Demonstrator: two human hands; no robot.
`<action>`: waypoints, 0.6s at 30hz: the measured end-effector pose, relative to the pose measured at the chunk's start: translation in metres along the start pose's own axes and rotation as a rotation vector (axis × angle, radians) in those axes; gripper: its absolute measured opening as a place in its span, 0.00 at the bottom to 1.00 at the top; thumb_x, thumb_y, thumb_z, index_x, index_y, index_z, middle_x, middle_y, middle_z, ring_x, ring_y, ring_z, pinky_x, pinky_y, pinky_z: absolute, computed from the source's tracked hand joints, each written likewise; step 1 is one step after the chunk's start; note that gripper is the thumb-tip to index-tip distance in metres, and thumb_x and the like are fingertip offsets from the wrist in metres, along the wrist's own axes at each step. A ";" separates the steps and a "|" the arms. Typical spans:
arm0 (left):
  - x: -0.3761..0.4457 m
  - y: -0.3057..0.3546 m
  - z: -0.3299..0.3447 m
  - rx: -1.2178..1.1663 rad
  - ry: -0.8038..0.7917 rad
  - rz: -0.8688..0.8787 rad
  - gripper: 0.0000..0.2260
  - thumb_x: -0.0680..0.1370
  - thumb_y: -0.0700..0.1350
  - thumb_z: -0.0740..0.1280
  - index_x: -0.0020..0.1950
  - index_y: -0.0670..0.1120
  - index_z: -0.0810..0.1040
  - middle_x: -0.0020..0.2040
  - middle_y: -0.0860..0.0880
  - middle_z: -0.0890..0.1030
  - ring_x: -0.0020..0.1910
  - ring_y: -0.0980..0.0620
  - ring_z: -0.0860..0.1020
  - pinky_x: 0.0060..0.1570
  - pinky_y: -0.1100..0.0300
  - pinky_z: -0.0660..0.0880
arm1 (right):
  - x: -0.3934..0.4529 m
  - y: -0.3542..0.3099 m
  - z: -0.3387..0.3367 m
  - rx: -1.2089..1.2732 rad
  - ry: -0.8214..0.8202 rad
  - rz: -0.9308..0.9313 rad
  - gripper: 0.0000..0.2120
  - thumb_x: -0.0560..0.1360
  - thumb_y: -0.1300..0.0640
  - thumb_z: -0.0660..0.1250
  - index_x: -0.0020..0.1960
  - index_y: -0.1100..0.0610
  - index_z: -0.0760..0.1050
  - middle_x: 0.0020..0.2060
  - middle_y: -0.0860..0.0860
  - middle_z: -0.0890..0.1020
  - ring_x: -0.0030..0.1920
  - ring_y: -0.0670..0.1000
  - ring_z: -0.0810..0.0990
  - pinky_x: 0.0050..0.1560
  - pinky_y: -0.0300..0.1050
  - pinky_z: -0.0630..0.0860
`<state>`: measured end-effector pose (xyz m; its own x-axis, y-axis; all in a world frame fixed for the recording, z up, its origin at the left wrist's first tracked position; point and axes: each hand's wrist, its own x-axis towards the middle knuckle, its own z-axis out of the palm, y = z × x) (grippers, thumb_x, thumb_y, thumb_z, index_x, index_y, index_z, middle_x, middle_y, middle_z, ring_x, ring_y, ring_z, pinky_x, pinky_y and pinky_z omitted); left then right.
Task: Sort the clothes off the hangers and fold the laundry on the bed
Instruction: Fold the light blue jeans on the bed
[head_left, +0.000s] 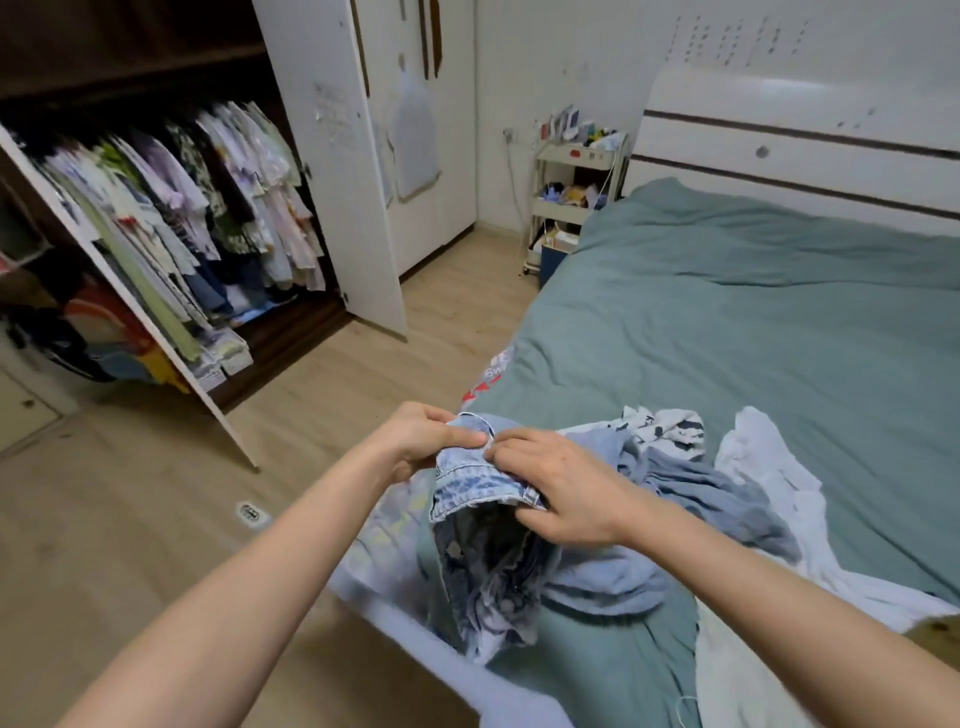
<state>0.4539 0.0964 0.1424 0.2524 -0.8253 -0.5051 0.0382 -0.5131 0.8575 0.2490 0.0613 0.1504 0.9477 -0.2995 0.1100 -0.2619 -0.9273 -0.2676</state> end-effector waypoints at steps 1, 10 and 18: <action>0.001 -0.001 -0.023 -0.013 0.000 0.000 0.11 0.68 0.35 0.76 0.49 0.35 0.81 0.41 0.40 0.83 0.32 0.52 0.80 0.33 0.63 0.77 | 0.021 -0.008 -0.001 -0.038 -0.033 -0.021 0.20 0.67 0.50 0.55 0.53 0.60 0.71 0.50 0.55 0.78 0.55 0.56 0.74 0.65 0.49 0.66; 0.019 0.003 -0.222 -0.059 0.024 -0.016 0.14 0.72 0.27 0.68 0.57 0.31 0.79 0.54 0.35 0.81 0.44 0.46 0.80 0.35 0.62 0.80 | 0.201 -0.064 -0.010 -0.439 -0.087 -0.108 0.17 0.69 0.44 0.55 0.50 0.55 0.71 0.39 0.52 0.79 0.43 0.55 0.70 0.60 0.51 0.66; 0.027 0.039 -0.294 0.205 -0.119 0.206 0.35 0.68 0.58 0.75 0.71 0.54 0.66 0.65 0.53 0.73 0.59 0.51 0.78 0.55 0.55 0.78 | 0.298 -0.041 -0.009 0.167 0.117 0.320 0.10 0.75 0.64 0.62 0.41 0.52 0.63 0.36 0.48 0.72 0.39 0.52 0.70 0.37 0.43 0.62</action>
<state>0.7466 0.1231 0.1911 0.1195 -0.9325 -0.3408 -0.2006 -0.3588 0.9116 0.5406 0.0078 0.2027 0.7933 -0.6004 0.1015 -0.4989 -0.7364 -0.4569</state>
